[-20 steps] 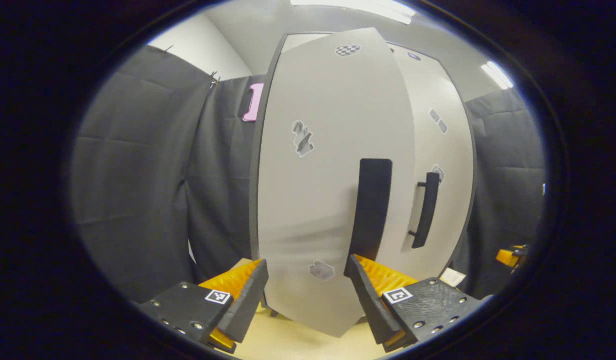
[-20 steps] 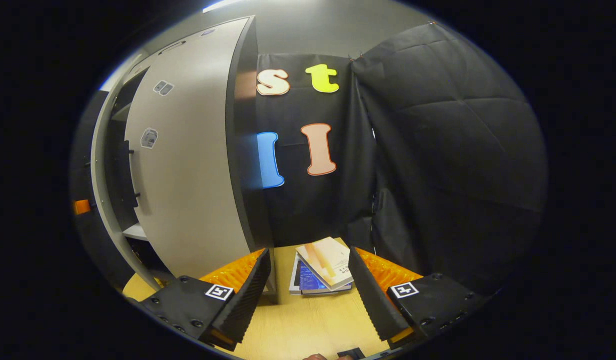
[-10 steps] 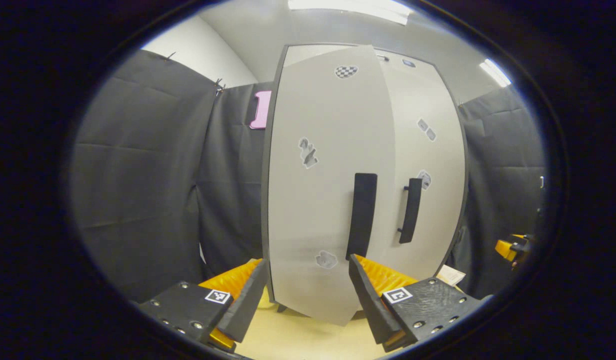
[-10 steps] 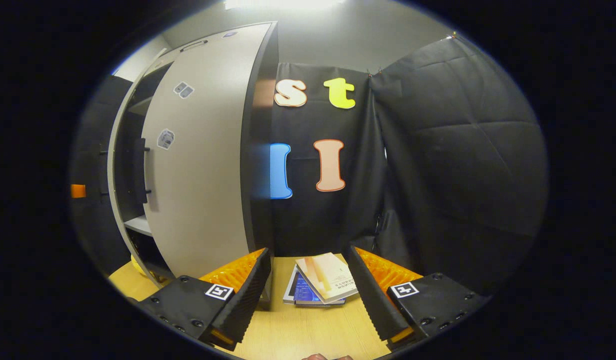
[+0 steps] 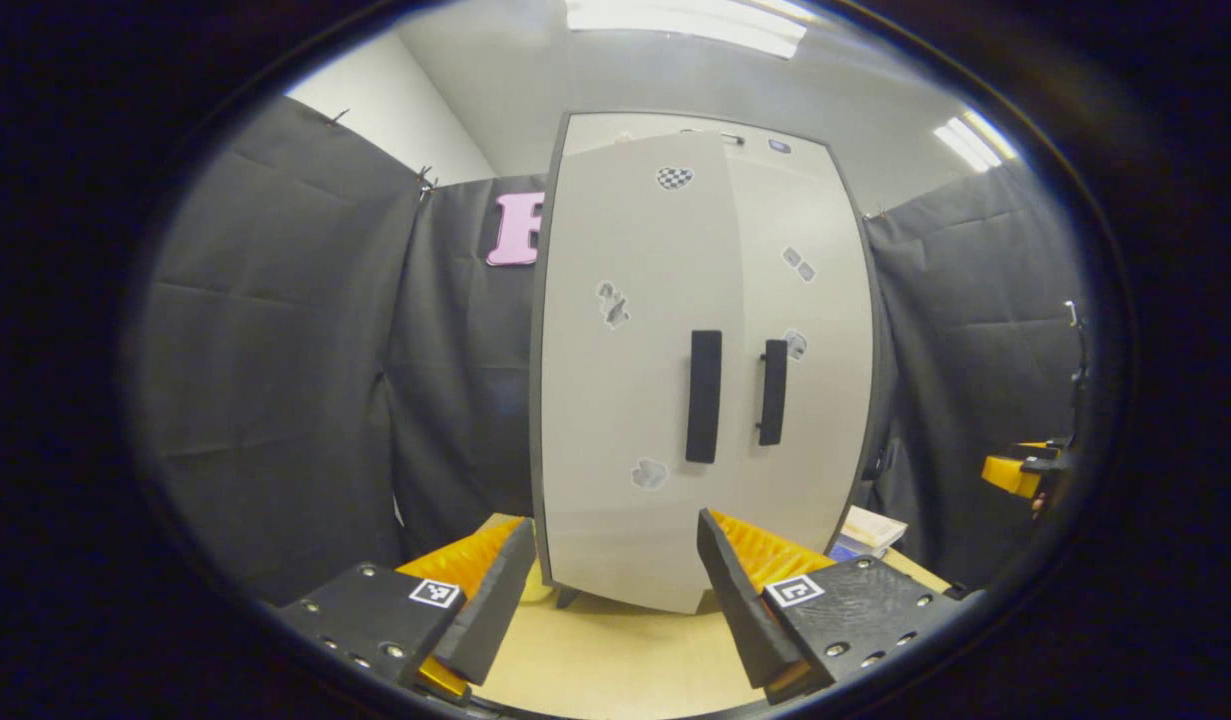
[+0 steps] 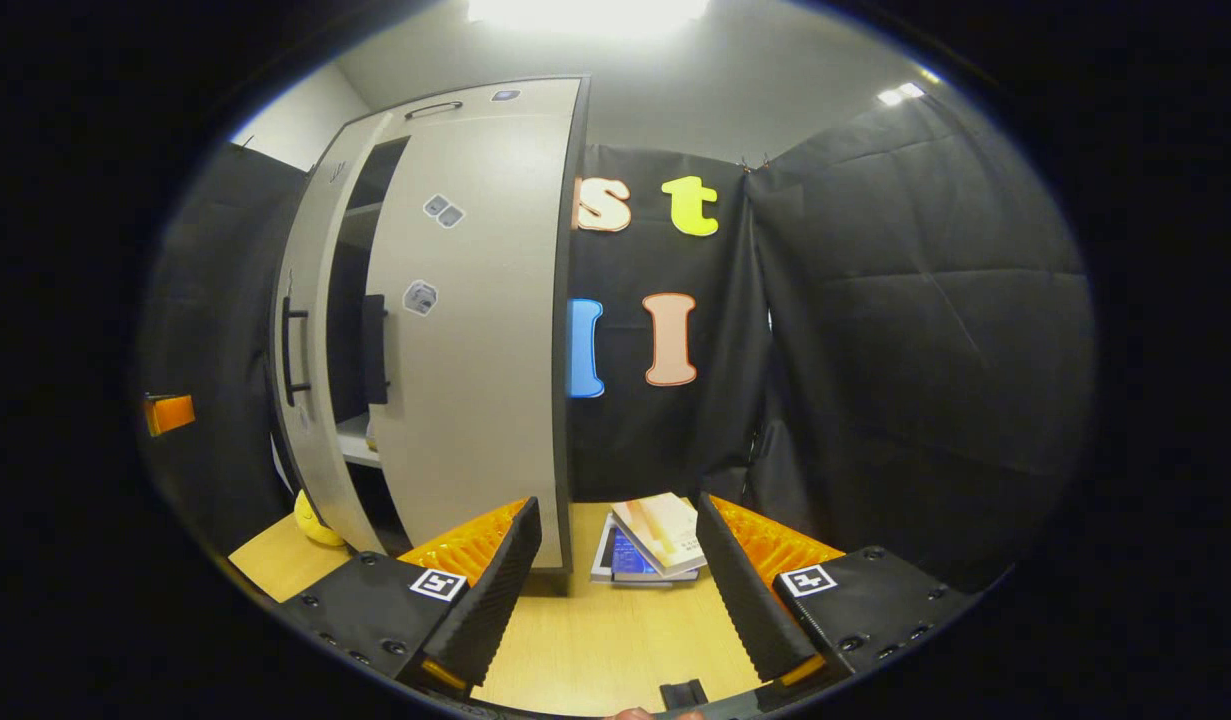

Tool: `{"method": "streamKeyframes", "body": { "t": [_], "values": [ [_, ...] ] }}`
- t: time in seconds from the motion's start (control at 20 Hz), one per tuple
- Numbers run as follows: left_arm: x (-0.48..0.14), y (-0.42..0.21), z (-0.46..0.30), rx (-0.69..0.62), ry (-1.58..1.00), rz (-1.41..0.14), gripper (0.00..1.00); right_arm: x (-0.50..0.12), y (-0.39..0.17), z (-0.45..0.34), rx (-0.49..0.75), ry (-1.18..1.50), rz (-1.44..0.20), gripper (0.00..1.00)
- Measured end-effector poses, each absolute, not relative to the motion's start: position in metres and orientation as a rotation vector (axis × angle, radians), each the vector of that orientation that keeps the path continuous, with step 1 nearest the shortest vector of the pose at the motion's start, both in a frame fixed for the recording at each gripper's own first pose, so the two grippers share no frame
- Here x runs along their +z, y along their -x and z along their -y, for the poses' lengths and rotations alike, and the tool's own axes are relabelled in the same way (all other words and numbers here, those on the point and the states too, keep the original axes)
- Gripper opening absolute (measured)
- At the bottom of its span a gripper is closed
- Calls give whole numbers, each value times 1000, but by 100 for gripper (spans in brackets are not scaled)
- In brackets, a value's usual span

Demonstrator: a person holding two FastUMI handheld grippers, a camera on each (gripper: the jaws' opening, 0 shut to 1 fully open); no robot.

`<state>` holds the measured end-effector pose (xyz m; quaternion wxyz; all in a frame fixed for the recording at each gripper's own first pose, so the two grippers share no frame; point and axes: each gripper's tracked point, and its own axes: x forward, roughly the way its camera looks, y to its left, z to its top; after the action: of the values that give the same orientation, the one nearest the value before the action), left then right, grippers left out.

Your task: Grab one shoe with the right hand and put it into the shoe cabinet, grab the other shoe with the left hand and put it into the shoe cabinet; then close the right door with the right hand and the left door with the left hand.

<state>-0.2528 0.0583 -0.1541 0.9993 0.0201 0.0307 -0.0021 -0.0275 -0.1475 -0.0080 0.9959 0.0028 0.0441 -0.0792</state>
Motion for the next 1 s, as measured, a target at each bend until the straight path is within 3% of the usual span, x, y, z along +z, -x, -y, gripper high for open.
{"method": "streamKeyframes", "body": {
  "t": [0.45,1.0],
  "values": [
    [-196,295,-33,-41,-61,-80,94,-53,49,81,-39,-43,-118,98],
    [-197,294,2,-158,-113,-83,93,-41,58,90,-49,-21,-83,98]
  ]
}}
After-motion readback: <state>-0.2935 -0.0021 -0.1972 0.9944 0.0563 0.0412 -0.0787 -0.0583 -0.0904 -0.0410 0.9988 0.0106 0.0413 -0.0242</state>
